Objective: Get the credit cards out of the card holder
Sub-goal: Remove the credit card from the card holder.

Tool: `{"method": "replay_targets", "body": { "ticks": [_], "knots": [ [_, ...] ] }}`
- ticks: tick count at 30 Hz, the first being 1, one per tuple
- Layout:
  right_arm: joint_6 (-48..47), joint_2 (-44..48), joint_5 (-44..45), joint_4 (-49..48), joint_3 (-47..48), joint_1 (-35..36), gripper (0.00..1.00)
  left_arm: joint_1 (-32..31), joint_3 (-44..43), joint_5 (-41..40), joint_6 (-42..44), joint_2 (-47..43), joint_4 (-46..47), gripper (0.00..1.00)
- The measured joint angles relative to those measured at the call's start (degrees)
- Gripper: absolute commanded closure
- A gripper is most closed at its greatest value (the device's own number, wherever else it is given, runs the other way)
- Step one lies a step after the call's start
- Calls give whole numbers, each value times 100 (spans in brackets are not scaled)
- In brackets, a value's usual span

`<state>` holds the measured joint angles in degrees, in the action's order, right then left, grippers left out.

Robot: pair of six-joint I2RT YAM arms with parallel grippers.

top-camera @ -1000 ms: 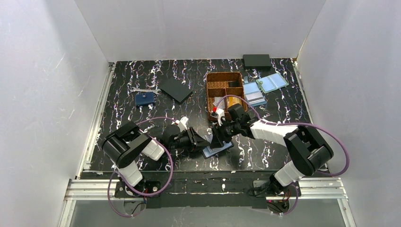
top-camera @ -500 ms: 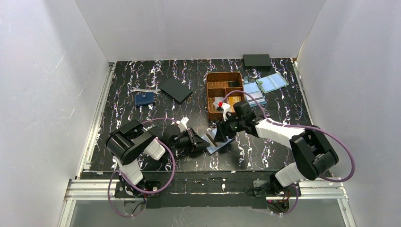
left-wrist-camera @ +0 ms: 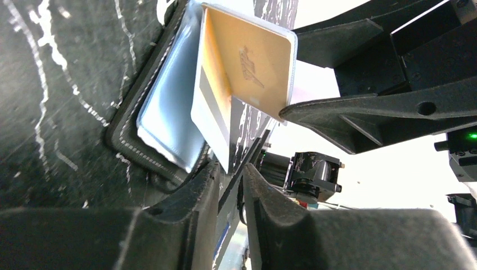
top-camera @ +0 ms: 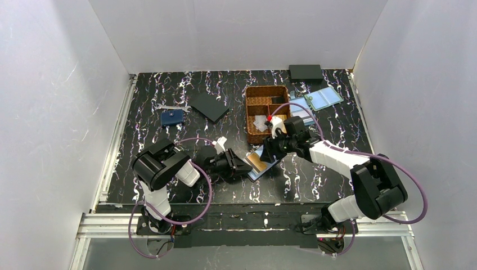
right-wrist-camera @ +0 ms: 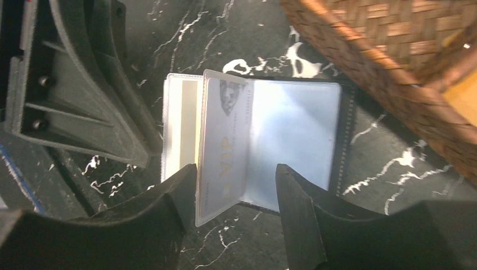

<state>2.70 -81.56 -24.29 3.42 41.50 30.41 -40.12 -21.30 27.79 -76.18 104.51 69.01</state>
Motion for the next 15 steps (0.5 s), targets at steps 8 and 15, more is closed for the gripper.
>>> {"method": "replay_targets", "body": {
  "ticks": [8,15],
  "knots": [
    [-13,33,463,7,0,-164,37,33,-249,24,-66,216,50,70],
    [-44,83,592,22,0,-243,32,57,-249,-31,-125,234,42,73]
  ]
}}
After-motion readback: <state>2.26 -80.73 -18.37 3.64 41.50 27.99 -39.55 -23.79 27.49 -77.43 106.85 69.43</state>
